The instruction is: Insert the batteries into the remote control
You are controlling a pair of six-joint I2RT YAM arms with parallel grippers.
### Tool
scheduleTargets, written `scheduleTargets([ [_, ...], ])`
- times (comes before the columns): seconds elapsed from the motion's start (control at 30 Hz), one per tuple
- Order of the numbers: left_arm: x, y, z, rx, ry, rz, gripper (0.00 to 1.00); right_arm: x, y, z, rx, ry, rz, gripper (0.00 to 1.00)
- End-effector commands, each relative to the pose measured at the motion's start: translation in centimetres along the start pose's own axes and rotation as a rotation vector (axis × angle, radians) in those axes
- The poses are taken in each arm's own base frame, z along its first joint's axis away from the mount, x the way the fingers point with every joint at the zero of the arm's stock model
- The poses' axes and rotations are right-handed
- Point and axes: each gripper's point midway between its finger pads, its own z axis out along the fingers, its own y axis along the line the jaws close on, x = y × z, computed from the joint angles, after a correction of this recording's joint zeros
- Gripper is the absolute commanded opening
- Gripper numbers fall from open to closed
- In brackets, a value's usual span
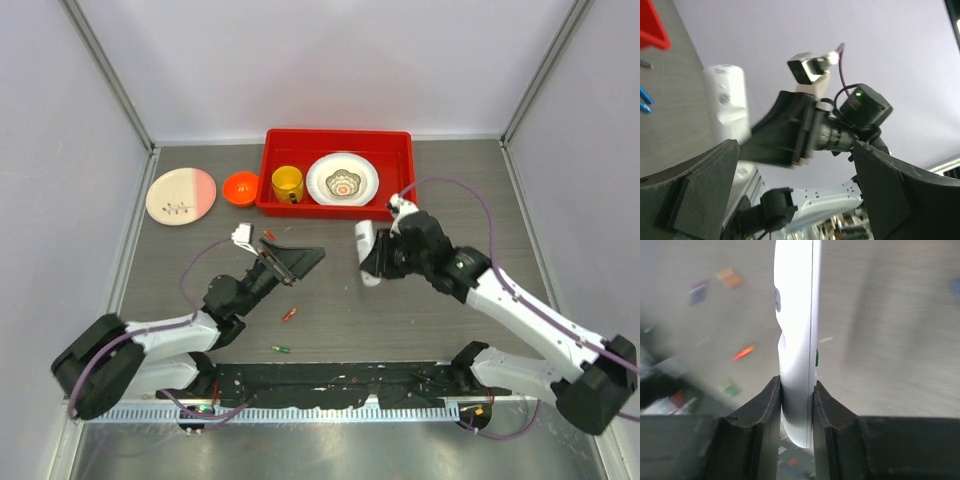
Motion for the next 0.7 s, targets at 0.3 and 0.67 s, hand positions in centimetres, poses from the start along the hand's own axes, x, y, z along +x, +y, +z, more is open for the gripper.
scheduleTargets([
  [0.3,-3.5,1.9,-5.6,-0.268,-0.123,0.348,1.00,-2.3,-15.4,-0.4,1.037,0.157,-0.333,0.01],
  [0.67,-2.4,3.6,-7.4,-0.281,-0.088,0.335,0.99,1.3,-16.2,6.0,1.022,0.357,-0.445,0.02],
])
